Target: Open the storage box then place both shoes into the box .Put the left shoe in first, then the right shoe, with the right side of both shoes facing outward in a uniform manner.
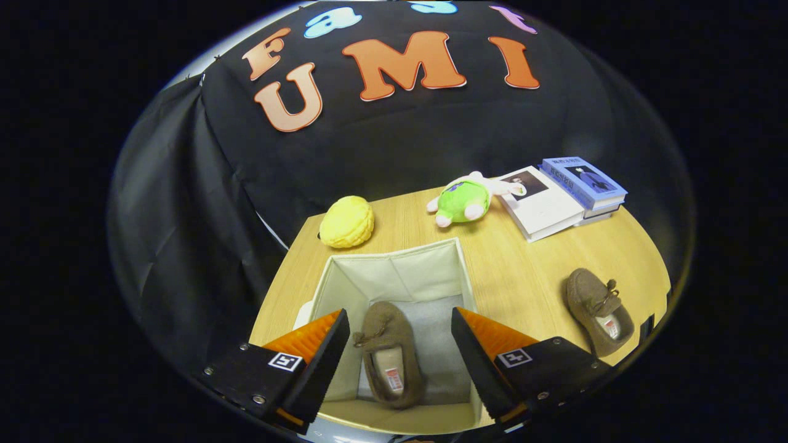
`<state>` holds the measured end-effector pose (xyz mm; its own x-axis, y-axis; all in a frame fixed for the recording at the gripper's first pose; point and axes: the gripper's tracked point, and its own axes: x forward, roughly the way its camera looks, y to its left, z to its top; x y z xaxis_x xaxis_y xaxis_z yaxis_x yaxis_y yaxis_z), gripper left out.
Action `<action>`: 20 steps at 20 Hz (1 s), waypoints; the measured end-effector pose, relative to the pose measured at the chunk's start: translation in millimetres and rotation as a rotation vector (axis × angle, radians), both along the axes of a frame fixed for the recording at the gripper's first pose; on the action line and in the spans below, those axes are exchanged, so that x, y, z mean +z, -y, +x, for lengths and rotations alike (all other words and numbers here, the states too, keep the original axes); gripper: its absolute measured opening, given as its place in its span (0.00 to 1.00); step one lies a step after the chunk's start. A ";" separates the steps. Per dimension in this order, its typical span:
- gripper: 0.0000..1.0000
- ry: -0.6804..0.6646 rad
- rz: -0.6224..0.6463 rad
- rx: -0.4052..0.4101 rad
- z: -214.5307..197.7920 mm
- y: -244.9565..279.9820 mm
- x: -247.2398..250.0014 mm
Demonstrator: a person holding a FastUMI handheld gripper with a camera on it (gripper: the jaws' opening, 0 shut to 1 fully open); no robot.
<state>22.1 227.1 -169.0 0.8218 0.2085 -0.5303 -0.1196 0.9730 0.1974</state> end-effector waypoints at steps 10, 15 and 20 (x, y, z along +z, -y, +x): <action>0.98 0.043 -0.060 -0.145 1.7 146.1 2.0; 0.99 0.033 -0.113 -0.204 -6.0 220.8 -14.2; 0.99 -0.005 -0.149 -0.234 -18.6 281.7 -37.5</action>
